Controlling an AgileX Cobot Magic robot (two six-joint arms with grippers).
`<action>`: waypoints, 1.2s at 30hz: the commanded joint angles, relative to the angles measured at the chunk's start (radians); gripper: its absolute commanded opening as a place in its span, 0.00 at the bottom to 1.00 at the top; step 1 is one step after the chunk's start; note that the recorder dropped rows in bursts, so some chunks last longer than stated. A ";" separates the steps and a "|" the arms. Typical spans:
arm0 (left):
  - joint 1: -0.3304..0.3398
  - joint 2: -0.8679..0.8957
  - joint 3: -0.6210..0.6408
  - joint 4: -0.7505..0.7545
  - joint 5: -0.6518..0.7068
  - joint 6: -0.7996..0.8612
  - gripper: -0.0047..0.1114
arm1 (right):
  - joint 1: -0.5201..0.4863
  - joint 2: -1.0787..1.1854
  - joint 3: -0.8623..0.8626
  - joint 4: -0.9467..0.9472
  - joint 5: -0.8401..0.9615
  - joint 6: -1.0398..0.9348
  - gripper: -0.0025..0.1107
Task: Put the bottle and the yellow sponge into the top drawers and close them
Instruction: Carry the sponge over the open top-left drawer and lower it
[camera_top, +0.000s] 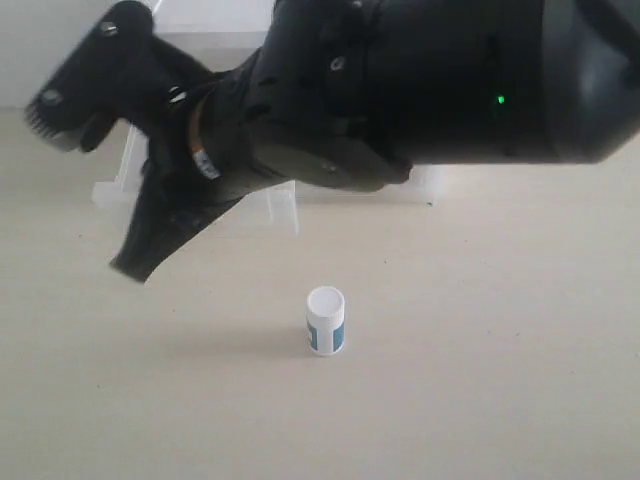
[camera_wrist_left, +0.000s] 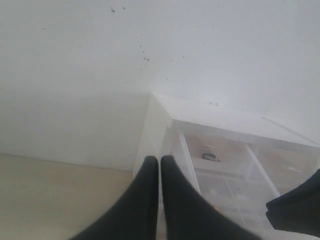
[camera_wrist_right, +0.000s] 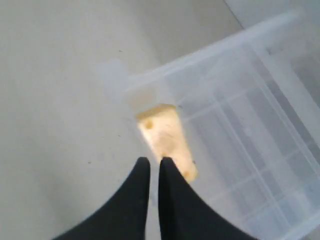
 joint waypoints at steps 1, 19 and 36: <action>0.002 -0.007 0.005 -0.006 -0.006 -0.023 0.07 | 0.062 0.003 0.007 0.002 0.001 -0.067 0.08; 0.002 -0.007 0.017 -0.006 -0.029 -0.023 0.07 | -0.129 0.101 -0.095 -0.083 0.003 -0.005 0.08; 0.002 -0.007 0.017 0.000 -0.047 -0.028 0.07 | -0.020 0.138 -0.152 0.041 0.100 -0.137 0.08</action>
